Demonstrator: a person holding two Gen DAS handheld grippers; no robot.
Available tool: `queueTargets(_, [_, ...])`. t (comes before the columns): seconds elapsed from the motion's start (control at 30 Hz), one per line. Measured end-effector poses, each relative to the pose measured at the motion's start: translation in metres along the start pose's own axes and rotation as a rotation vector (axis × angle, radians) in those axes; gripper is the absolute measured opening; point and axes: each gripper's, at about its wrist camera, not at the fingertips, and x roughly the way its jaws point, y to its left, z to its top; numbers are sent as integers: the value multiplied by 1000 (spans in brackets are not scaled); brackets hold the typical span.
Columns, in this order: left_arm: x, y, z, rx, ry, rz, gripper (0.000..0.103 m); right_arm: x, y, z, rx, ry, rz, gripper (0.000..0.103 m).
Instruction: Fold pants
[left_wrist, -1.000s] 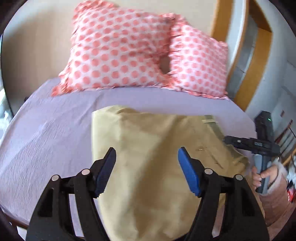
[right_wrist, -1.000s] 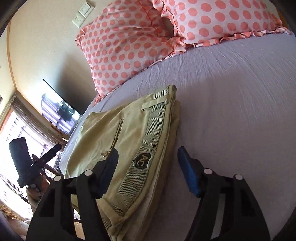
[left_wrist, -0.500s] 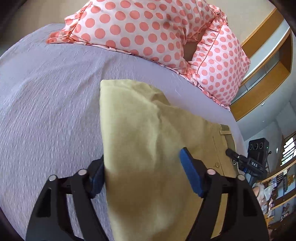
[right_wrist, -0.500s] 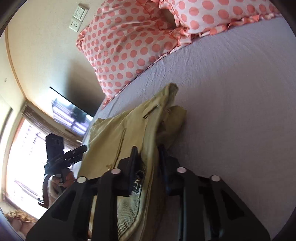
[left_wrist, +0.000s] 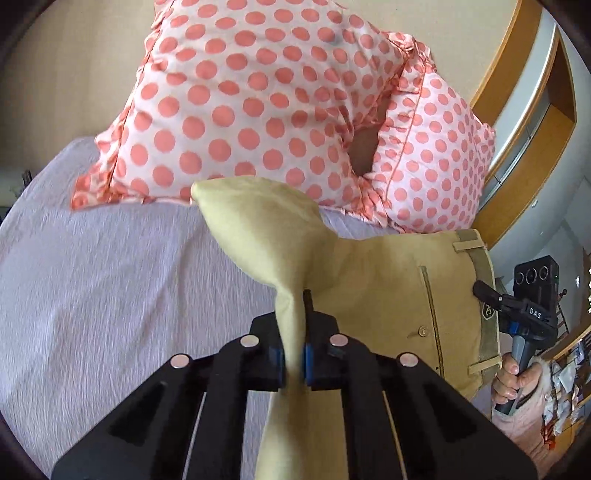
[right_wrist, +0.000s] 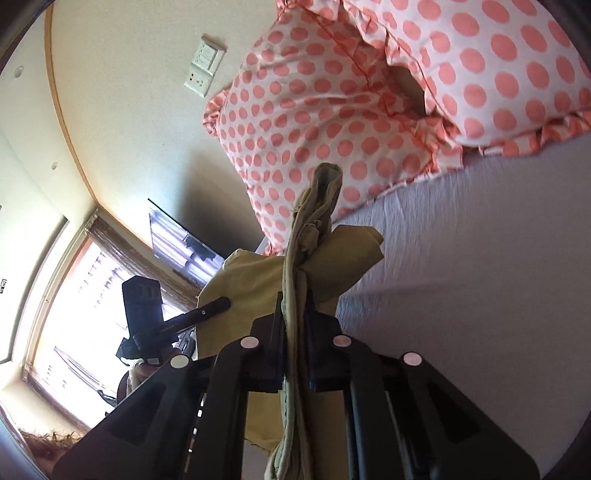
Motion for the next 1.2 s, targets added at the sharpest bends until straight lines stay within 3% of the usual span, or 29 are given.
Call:
queueTargets(0.1, [40,-2,30,-2,-25,56,7,3,-19,32,3,-66,-72,9])
queueTargets(0.17, [77,0,42,-2,1,108,9,11,-38,47,-3,-94,-178,9])
queueTargets(0.23, [112,4,45,5,55,191,10,27,-63,52,19,-54,-308,11])
queueTargets(0.3, [123,12,44,-8,72,205,18,43,-84,48,59,13,-443,15])
queueTargets(0.37, [108,19,43,-18,25,212,28,38,-82,45,41,-8,-481,18])
queueTargets(0.43, [85,20,41,0,-36,231,37,22,-66,44,9,-80,-475,30])
queueTargets(0.47, [73,18,38,6,-62,219,37,17,-58,43,0,-99,-435,48])
queueTargets(0.5, [63,15,36,10,-79,178,41,16,-50,44,-8,-102,-395,59])
queueTargets(0.53, [55,10,33,14,-84,120,45,19,-44,42,-14,-85,-352,60])
queueTargets(0.6, [50,-1,29,19,-61,43,62,34,-41,37,-1,-12,-298,62])
queueTargets(0.63, [57,-6,29,24,-27,28,63,43,-43,35,18,25,-305,69])
queueTargets(0.67, [70,-9,29,27,29,37,63,54,-49,32,45,65,-340,75])
queueTargets(0.73, [106,-6,25,4,152,112,59,65,-60,27,92,90,-383,76])
queueTargets(0.8, [103,-6,24,10,100,178,54,61,-56,25,112,79,-410,76])
queueTargets(0.83, [100,-7,23,8,128,209,53,58,-48,21,109,85,-454,77])
queueTargets(0.87, [92,-7,20,7,135,190,53,54,-36,16,78,83,-500,85])
queueTargets(0.93, [65,-14,5,37,99,171,59,40,-8,-6,-39,64,-543,95])
queueTargets(1.0, [36,-24,-18,84,57,216,81,29,20,-34,-160,43,-611,102])
queueTargets(1.07, [12,-32,-46,113,33,246,86,22,38,-65,-238,33,-671,102])
queueTargets(1.2, [-2,-42,-90,141,78,277,88,31,47,-111,-270,96,-748,102])
